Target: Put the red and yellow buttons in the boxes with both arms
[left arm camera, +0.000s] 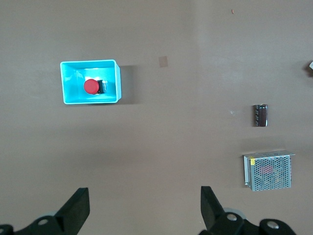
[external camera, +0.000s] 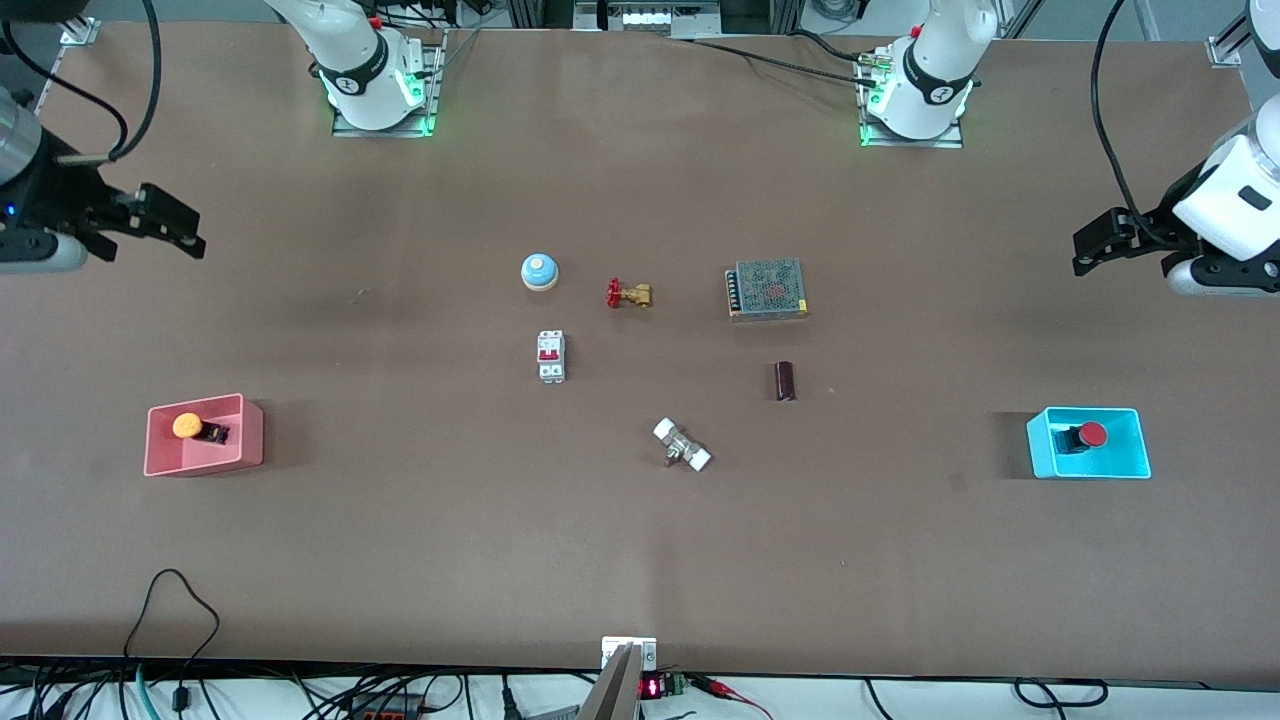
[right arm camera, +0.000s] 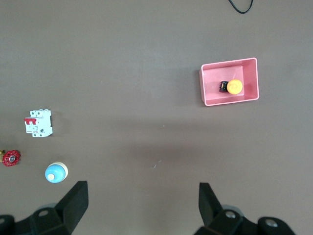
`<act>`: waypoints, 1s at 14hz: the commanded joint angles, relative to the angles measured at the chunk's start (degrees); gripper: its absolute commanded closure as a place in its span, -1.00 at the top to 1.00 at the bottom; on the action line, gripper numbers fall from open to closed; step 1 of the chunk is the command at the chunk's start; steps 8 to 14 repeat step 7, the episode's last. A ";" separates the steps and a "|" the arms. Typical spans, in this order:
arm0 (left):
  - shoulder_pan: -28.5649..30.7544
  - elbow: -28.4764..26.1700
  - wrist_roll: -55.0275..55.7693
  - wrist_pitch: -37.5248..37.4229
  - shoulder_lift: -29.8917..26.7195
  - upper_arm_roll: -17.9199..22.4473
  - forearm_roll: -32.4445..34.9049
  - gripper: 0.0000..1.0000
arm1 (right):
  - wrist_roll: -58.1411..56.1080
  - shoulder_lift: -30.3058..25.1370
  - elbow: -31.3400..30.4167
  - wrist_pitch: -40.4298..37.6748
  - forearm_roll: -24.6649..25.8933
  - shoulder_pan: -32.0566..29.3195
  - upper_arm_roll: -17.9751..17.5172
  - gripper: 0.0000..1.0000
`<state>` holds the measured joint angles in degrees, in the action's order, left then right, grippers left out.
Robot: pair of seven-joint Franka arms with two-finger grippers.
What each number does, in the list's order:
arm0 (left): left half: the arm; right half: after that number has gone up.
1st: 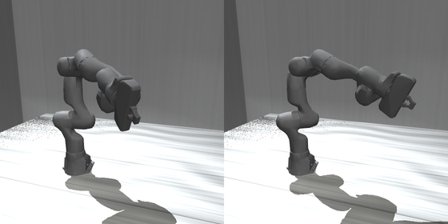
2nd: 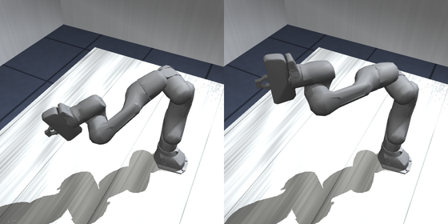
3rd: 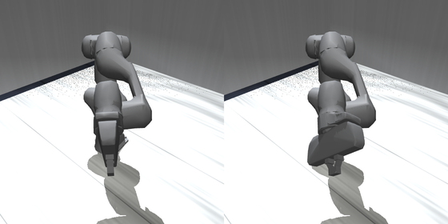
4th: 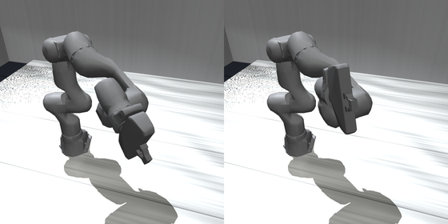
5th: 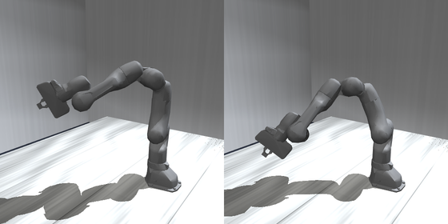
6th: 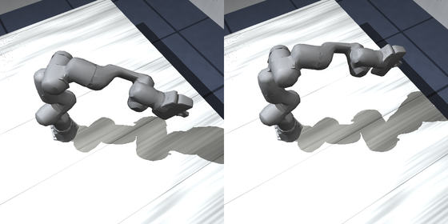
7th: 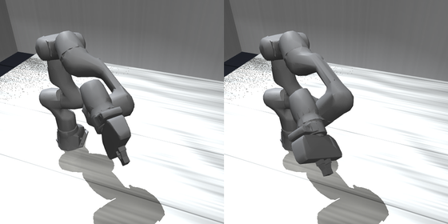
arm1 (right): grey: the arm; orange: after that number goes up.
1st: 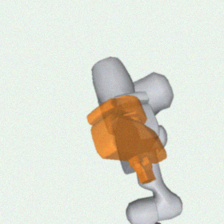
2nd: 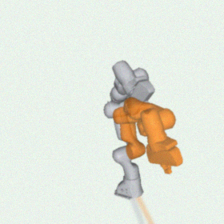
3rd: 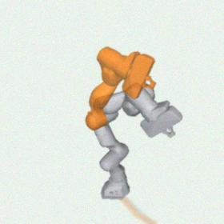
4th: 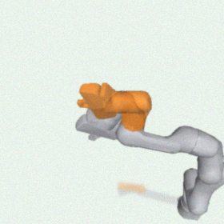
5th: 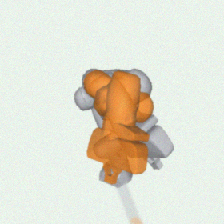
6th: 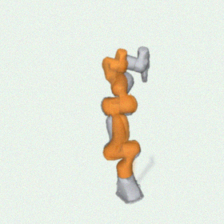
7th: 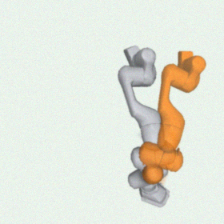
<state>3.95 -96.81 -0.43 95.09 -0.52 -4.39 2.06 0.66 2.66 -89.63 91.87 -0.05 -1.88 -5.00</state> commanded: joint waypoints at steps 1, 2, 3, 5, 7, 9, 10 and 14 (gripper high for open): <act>0.44 -0.04 0.17 -0.79 -0.71 -0.01 -1.18 1.00 | -0.74 0.68 1.92 -2.22 0.23 0.74 0.34 1.00; 0.44 -0.04 0.17 -0.87 -0.71 -0.01 -1.18 1.00 | -0.57 0.68 1.91 -2.74 0.23 0.82 0.34 1.00; 0.44 -0.04 0.17 -0.87 -0.71 -0.01 -1.18 1.00 | -0.39 0.68 1.91 -2.84 0.23 1.09 0.34 1.00; 0.44 -0.04 0.17 -0.87 -0.71 -0.01 -1.18 1.00 | -0.30 0.68 1.83 -2.93 0.32 1.09 0.34 1.00; 0.44 -0.04 0.17 -0.87 -0.71 -0.01 -1.18 1.00 | -0.39 0.68 1.56 -2.93 0.32 1.18 0.34 1.00; 0.44 -0.04 0.17 -0.87 -0.71 -0.01 -1.18 1.00 | -0.39 0.68 1.56 -2.93 0.32 1.18 0.34 1.00; 0.44 -0.04 0.17 -0.87 -0.71 -0.01 -1.18 1.00 | -0.39 0.68 1.56 -2.93 0.32 1.18 0.34 1.00; 0.44 -0.04 0.17 -0.87 -0.71 -0.01 -1.18 1.00 | -0.39 0.68 1.56 -2.93 0.32 1.18 0.34 1.00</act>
